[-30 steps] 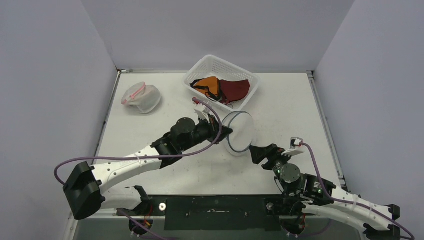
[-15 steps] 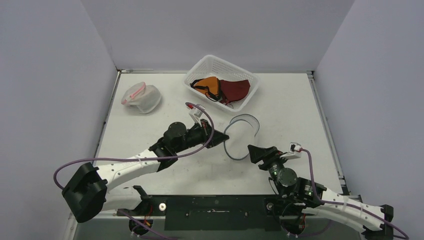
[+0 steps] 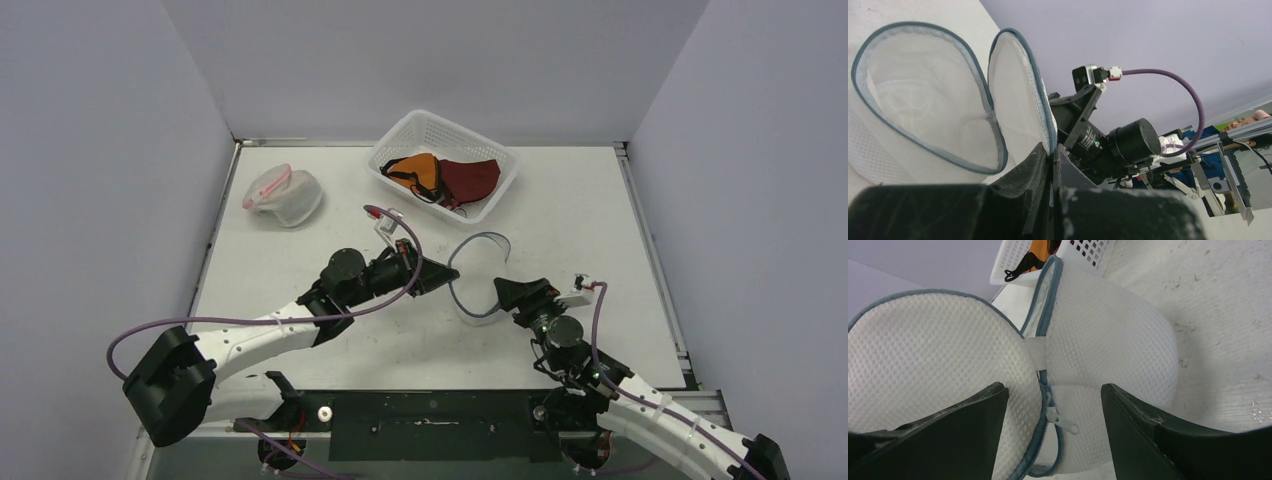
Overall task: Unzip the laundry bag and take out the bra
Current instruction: Close the laundry bag at the center of the board.
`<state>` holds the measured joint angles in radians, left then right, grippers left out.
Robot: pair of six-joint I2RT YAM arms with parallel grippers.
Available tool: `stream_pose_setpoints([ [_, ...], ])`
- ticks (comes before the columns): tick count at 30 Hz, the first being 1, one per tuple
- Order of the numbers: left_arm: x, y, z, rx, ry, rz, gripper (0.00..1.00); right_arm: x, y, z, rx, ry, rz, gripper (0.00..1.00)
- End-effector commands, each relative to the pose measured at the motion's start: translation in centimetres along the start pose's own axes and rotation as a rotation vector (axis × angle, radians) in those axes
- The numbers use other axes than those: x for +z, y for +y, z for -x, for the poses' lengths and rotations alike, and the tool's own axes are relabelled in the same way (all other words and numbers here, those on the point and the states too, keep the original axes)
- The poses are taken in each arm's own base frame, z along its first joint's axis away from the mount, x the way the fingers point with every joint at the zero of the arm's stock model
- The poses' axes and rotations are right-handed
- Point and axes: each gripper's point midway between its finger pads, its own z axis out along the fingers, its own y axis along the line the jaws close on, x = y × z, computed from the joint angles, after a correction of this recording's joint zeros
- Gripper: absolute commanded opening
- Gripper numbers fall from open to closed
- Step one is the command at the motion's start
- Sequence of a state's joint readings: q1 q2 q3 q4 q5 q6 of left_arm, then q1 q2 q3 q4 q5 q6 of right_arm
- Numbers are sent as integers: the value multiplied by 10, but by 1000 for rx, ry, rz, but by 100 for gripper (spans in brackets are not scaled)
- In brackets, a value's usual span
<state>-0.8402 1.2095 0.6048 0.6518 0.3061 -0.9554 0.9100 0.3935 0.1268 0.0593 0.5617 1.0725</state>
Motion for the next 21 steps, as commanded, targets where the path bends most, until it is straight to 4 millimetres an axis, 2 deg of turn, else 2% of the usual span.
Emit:
stream_pose_setpoints([
  [1, -7, -27, 17, 1, -57, -103, 0, 12, 24, -2, 140, 76, 152, 66],
  [5, -9, -18, 17, -5, -62, -77, 0, 14, 28, -3, 191, 101, 201, 53],
  [7, -10, -14, 15, -9, -62, -67, 0, 13, 33, -6, 206, 125, 228, 51],
  [11, -7, -8, 16, -15, -60, -53, 0, 13, 39, -18, 206, 193, 247, 59],
  [14, -3, -8, 19, -14, -64, -51, 0, 11, 26, -24, 196, 209, 202, 62],
  [17, 1, -8, 20, -13, -55, -54, 0, 9, 15, -28, 204, 205, 188, 55],
  [21, 6, -7, 18, -27, -40, -61, 0, 10, 19, -31, 211, 221, 206, 43],
])
